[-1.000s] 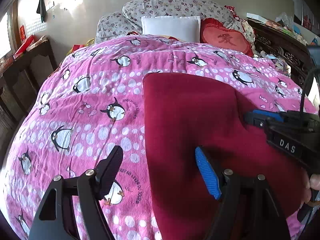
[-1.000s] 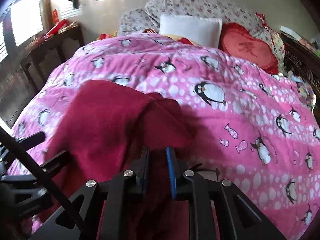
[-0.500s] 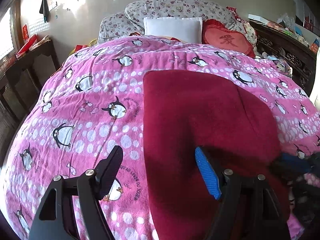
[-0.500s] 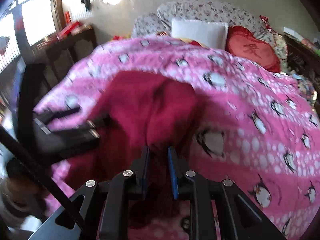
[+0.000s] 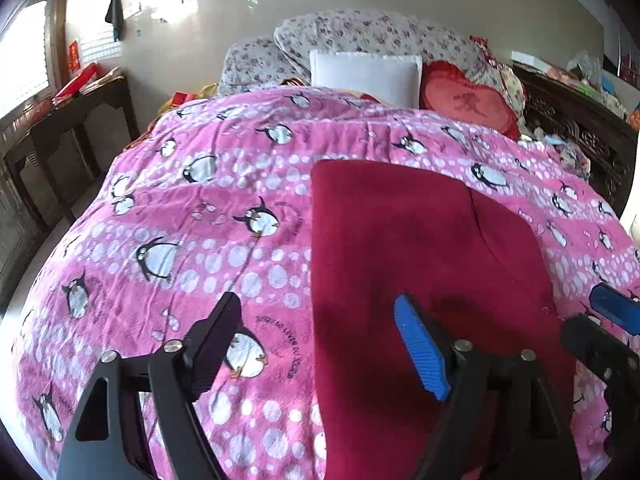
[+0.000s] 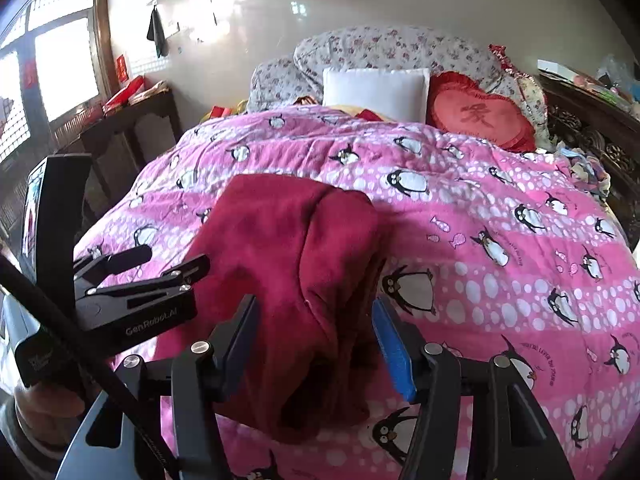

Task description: Fold small clothes

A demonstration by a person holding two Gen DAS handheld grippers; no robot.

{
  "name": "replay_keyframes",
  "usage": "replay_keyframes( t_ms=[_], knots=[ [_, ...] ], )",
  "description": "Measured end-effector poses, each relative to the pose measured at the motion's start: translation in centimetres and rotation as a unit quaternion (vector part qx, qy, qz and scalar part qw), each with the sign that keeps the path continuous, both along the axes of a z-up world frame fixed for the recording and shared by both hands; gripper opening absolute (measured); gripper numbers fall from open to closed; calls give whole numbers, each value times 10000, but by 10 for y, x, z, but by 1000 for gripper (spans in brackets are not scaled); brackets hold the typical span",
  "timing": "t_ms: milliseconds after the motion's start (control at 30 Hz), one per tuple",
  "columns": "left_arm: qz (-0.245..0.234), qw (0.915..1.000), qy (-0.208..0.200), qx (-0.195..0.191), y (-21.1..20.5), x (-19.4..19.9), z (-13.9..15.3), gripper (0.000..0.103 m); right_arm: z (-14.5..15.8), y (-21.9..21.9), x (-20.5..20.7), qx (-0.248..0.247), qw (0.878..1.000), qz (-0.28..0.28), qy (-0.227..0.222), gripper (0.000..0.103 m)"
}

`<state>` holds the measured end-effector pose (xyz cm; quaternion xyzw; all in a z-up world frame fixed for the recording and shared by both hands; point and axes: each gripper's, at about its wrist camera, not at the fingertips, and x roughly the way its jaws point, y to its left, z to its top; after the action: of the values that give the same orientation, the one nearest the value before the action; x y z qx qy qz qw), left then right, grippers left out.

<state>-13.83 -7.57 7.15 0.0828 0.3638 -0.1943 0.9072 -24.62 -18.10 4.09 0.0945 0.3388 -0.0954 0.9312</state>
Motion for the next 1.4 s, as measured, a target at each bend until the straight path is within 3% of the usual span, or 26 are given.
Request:
replay_keyframes(
  t_ms=[267,733,1400],
  knots=[
    [90,9998,-171,-85,11,-9,8,86,-1,2,2,25,9999,-158,20,69],
    [20,9999,-44,-109,10,-13,8,86,-1,-1,1,-160,9992,-380,1,80],
    [-10,10000,-49,-64,10,-16,9,86,-1,-3,3,-71,9991,-411,5,83]
  ],
)
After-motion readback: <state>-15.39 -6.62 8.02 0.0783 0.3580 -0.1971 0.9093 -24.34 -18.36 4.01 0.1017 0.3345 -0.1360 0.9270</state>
